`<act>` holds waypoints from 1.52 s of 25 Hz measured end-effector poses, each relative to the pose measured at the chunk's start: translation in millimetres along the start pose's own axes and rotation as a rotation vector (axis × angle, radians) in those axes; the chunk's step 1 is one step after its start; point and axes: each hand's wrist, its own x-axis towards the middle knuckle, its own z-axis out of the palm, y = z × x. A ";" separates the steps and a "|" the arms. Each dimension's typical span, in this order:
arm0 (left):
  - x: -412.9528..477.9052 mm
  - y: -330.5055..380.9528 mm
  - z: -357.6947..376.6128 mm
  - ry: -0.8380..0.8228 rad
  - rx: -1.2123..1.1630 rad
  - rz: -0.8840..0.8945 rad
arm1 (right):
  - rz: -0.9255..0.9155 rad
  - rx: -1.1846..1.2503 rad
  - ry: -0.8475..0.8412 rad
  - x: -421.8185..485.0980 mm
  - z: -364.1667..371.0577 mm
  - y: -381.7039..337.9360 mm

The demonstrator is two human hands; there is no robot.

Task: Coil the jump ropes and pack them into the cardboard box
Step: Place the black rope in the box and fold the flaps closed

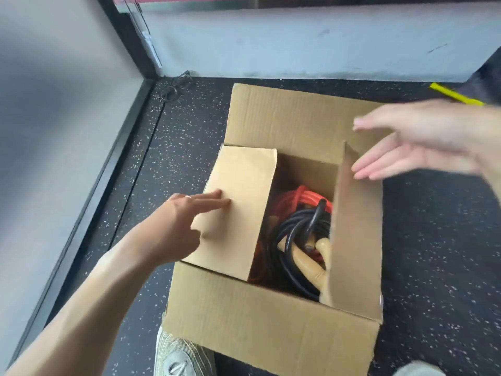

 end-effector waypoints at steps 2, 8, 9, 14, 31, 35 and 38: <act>-6.3 -3.2 9.4 -0.050 0.073 0.036 | -0.080 -0.335 -0.025 7.7 20.7 38.3; -16.7 -27.0 15.3 -0.146 0.429 0.296 | -0.387 -0.970 -0.032 -19.7 54.4 163.9; -13.8 -33.4 11.7 -0.161 0.479 0.355 | -0.374 -1.032 -0.032 -24.3 55.1 172.0; 11.7 -66.9 -4.7 -0.241 0.374 0.517 | -0.463 -0.971 -0.085 -24.6 48.2 179.0; 45.9 -50.4 41.7 0.088 -0.793 -0.014 | -0.466 0.099 -0.023 19.9 42.0 197.9; 105.8 -39.3 18.7 -0.061 -0.581 0.081 | -0.284 -0.102 -0.136 36.7 21.2 174.2; 123.2 -37.3 19.5 0.007 -0.478 0.094 | -0.207 -0.211 -0.096 42.3 15.2 164.9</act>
